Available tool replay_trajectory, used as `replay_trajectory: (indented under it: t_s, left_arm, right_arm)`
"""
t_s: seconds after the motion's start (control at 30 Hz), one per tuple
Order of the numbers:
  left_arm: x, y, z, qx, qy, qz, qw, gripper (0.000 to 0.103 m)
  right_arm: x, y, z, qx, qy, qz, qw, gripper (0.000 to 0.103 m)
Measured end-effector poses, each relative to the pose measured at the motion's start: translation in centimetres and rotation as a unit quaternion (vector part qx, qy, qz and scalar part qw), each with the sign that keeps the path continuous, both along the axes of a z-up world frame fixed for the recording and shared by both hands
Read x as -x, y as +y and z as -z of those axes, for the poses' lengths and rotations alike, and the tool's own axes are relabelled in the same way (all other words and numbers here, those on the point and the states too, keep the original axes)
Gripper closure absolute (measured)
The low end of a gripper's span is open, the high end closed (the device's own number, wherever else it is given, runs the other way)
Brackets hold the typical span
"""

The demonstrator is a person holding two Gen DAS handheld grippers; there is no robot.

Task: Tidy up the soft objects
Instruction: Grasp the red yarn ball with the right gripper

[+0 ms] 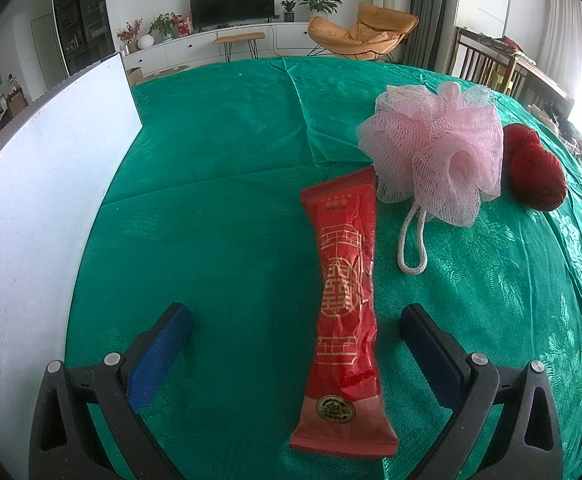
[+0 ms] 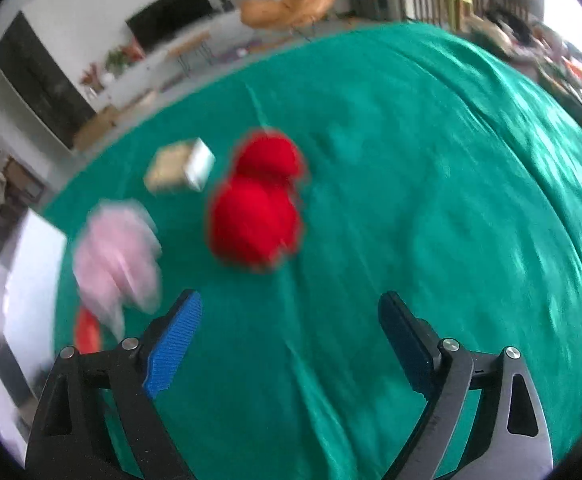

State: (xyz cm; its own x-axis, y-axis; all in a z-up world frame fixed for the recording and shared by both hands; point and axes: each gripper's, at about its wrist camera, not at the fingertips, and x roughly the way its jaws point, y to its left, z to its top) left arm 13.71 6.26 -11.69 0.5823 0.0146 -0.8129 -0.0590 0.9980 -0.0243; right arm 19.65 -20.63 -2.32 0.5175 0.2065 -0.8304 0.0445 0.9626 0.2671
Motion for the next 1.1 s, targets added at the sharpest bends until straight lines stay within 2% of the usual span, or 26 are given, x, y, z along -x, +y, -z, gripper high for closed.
replay_trajectory:
  t_s: [0.13,0.23,0.27,0.3,0.4,0.47,0.53,0.67,0.73,0.77,0.8,0.83,0.87,1.0,1.1]
  left_arm:
    - [0.0,0.0,0.0,0.000,0.000,0.000,1.0000,0.000]
    - [0.0,0.0,0.0,0.000,0.000,0.000,1.0000,0.000]
    - [0.0,0.0,0.0,0.000,0.000,0.000,1.0000,0.000]
    - [0.0,0.0,0.0,0.000,0.000,0.000,1.0000,0.000]
    - [-0.1,0.0,0.0,0.000,0.000,0.000,1.0000,0.000]
    - [-0.1,0.0,0.0,0.000,0.000,0.000,1.0000,0.000]
    - [0.0,-0.5,-0.1,0.000,0.000,0.000,1.0000,0.000]
    - [0.0,-0.5,-0.1,-0.001,0.000,0.000,1.0000,0.000]
    - [0.0,-0.5,0.0,-0.001,0.000,0.000,1.0000,0.000]
    - [0.0,-0.5,-0.1,0.000,0.000,0.000,1.0000,0.000]
    - [0.0,-0.6,-0.1,0.000,0.000,0.000,1.0000,0.000]
    - [0.0,-0.6,-0.1,-0.001,0.000,0.000,1.0000,0.000]
    - [0.0,-0.5,0.0,-0.001,0.000,0.000,1.0000,0.000]
    - [0.0,-0.6,-0.1,-0.001,0.000,0.000,1.0000,0.000]
    - [-0.1,-0.6,-0.1,-0.001,0.000,0.000,1.0000,0.000]
  right_arm:
    - [-6.4,3.5,1.4,0.061,0.040,-0.015,0.997,0.012]
    - [-8.0,4.2,2.6,0.064,0.045,-0.021,0.997,0.016]
    - [-8.2,4.4,3.2,0.066,0.055,-0.031,0.996,0.038]
    - [-8.1,4.3,3.4,0.076,0.064,-0.035,0.994,0.055]
    - [-5.7,4.0,2.8,0.066,0.053,-0.046,0.995,0.055]
    - [-2.6,4.3,1.7,0.051,0.043,-0.076,0.995,0.055]
    - [1.6,4.9,0.5,0.057,0.034,-0.106,0.992,0.055]
    - [8.1,5.9,1.6,0.036,0.042,-0.131,0.990,0.049]
    - [9.6,6.6,2.9,0.069,0.024,-0.120,0.990,0.042]
    - [10.2,7.0,3.9,0.094,0.006,-0.111,0.989,0.033]
    - [10.5,7.2,4.6,0.106,-0.002,-0.106,0.989,0.031]
    - [10.8,7.2,5.3,0.111,-0.010,-0.100,0.989,0.030]
    - [11.3,7.5,5.4,0.121,-0.037,-0.095,0.987,0.029]
    - [12.1,7.8,6.0,0.134,-0.064,-0.078,0.986,0.026]
    - [12.6,7.8,6.0,0.131,-0.066,-0.079,0.986,0.024]
